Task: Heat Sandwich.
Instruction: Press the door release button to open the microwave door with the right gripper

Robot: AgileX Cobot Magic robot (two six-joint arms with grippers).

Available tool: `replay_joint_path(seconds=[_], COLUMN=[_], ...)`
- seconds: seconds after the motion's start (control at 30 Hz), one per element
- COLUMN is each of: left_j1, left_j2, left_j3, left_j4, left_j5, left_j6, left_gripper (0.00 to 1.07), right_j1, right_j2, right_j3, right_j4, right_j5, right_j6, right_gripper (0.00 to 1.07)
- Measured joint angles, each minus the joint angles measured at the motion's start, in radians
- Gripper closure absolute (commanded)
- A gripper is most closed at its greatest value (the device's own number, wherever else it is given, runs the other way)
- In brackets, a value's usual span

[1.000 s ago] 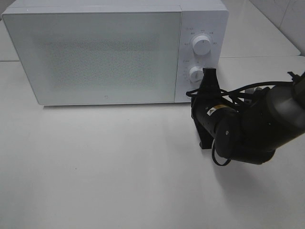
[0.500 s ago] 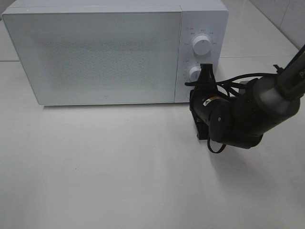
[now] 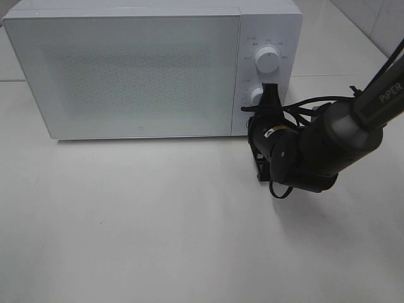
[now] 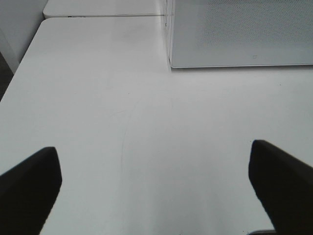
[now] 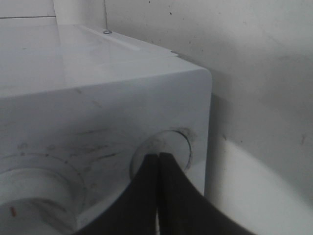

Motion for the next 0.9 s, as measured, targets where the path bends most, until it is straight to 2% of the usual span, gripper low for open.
replay_joint_path(seconds=[0.43,0.9], left_j1=[0.000,0.000], left_j2=[0.000,0.000], left_j3=[0.000,0.000], left_j4=[0.000,0.000], left_j5=[0.000,0.000], left_j6=[0.000,0.000], left_gripper=[0.08,0.09], right_j1=[0.003,-0.023], right_j2=[0.012,0.043], right_j3=[-0.023,-0.096], right_j4=[0.036,0.070], right_j5=[-0.027,0.025], right_j6=[-0.023,-0.101], right_gripper=[1.07,1.07])
